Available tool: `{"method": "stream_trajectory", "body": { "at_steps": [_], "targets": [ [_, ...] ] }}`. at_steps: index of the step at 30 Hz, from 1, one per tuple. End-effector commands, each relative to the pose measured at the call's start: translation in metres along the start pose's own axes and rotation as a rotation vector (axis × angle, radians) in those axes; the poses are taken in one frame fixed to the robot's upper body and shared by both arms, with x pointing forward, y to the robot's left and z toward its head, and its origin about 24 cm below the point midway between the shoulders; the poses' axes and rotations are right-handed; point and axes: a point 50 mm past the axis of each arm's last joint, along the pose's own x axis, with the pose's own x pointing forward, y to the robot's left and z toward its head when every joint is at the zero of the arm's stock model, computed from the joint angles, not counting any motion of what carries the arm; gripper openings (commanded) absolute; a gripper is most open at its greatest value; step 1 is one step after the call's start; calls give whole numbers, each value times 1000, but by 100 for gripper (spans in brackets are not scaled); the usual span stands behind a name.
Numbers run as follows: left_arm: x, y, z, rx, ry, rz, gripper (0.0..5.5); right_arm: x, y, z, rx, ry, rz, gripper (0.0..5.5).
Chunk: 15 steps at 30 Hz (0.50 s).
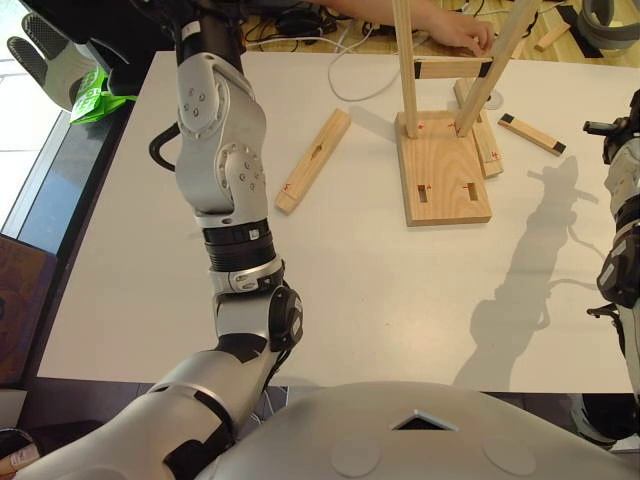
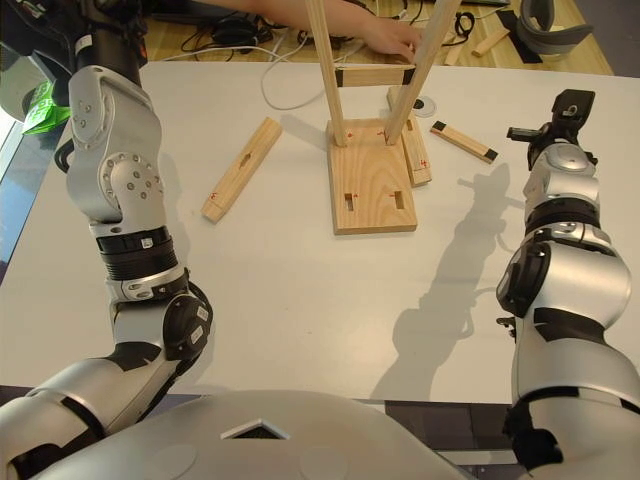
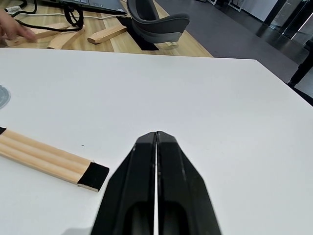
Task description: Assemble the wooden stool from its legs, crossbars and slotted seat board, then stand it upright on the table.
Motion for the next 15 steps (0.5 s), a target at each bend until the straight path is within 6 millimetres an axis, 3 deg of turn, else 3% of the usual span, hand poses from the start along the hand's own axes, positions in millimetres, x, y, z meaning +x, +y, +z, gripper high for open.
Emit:
{"method": "stream_trajectory", "body": {
  "at_steps": [1, 15],
  "targets": [
    [1, -2, 0, 4, 7, -2, 339, 0, -3, -2, 8, 14, -12, 3],
    [-1, 0, -4, 11, 9, 4, 339, 0, -3, 2, 15, 2, -9, 3]
  ]
}}
